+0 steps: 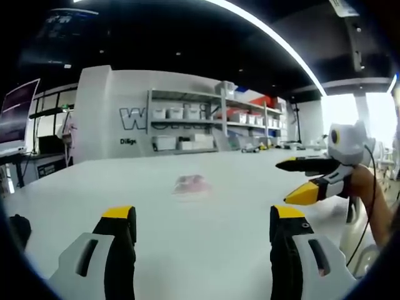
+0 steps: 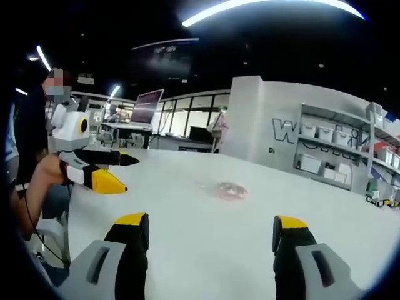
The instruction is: Open the resealable bag by pulling the two sides of the seal apart until the entire bag opening is separated and visibly accessible.
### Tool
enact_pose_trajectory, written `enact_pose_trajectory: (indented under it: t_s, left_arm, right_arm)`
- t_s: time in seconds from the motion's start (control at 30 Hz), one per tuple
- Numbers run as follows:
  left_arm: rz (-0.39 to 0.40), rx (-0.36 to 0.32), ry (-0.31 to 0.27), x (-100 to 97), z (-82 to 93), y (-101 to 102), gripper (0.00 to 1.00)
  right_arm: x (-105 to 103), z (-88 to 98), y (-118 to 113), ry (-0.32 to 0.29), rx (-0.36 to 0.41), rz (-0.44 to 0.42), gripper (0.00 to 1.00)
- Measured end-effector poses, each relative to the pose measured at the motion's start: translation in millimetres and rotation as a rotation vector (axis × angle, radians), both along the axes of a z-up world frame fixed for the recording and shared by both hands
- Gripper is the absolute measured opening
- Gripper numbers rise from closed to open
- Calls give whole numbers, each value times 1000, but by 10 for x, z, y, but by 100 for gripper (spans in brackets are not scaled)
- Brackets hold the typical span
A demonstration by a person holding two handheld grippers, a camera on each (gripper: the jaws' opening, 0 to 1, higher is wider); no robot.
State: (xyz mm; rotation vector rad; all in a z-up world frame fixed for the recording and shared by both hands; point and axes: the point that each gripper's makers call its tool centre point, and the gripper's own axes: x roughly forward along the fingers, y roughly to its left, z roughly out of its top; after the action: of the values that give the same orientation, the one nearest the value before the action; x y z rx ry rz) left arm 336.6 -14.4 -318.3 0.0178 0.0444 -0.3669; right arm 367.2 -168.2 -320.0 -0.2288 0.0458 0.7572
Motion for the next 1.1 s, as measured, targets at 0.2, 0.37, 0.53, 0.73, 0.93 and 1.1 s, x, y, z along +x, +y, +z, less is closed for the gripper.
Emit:
enact_pose_trajectory:
  t_s: [0.2,0.37,0.53,0.73,0.93,1.1]
  left_arm:
    - [0,3,2,2,-5,-5,88]
    - [9,21,7,20,-22,-12,87]
    - [1,19,5,29,-11,-44,87]
    - [-11,21,3,44,-1,-92,87]
    - [-17,24,6,66,-12,-112,87]
    - [-9,35,1,103,-18,-104,86]
  right_arm:
    - [13,16,29,-3,0,6,82]
    - [45,13,60,-1,-22,14,81]
    - [87,38,93,-7,-33,23,80]
    - [116,33,141,-3,-42,37,80]
    - [128,29,163,-1,-46,43,80]
    - [169,17,186,5,-60,46,79]
